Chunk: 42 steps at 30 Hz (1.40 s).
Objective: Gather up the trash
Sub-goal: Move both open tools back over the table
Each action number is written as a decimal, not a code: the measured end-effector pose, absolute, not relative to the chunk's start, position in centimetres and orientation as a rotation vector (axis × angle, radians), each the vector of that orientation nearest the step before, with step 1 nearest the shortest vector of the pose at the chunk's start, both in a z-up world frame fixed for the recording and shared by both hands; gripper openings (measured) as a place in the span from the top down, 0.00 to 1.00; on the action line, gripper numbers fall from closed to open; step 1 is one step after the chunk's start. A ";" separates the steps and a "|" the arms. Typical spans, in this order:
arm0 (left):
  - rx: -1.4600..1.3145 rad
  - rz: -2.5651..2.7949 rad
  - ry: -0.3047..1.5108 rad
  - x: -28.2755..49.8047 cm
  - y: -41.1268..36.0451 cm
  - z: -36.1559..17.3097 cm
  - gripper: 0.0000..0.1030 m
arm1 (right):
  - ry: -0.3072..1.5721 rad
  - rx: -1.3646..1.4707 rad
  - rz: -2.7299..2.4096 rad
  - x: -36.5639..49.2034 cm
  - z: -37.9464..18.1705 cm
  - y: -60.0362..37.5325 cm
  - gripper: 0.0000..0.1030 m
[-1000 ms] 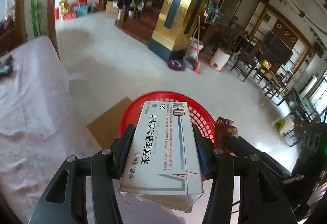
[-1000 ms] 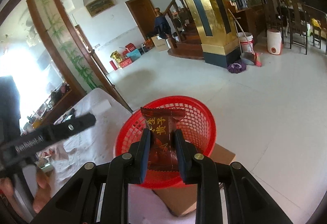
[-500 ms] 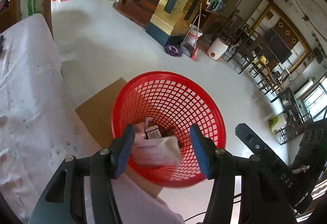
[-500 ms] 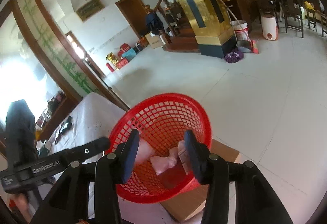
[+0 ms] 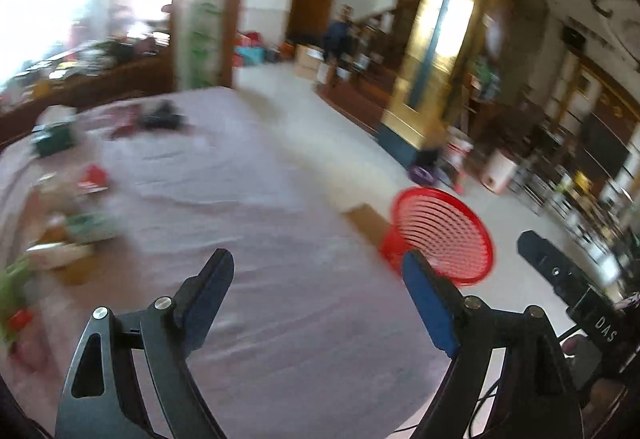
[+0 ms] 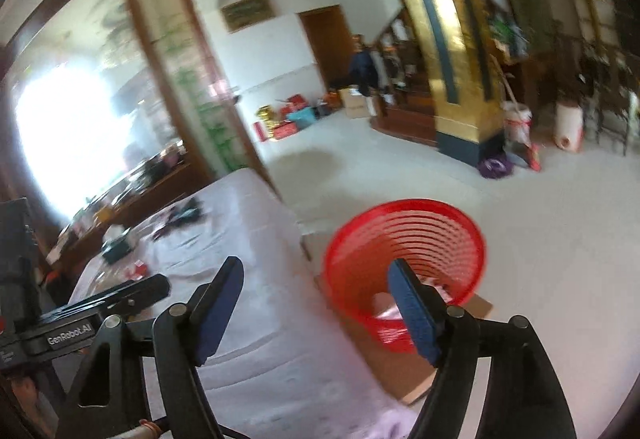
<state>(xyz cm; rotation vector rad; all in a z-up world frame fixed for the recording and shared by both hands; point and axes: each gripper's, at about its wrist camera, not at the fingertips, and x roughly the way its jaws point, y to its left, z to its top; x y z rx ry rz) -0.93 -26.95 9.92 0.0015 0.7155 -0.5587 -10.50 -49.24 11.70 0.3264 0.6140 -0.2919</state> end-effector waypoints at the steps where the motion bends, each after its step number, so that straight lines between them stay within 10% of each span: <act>1: -0.007 -0.530 0.706 -1.3 -25.4 10.1 0.17 | 0.610 0.314 -0.283 -10.4 11.8 -48.5 0.20; 42: -0.158 -0.137 0.682 -4.5 -2.9 8.7 0.13 | 0.731 0.104 0.078 -5.9 9.0 -27.7 0.15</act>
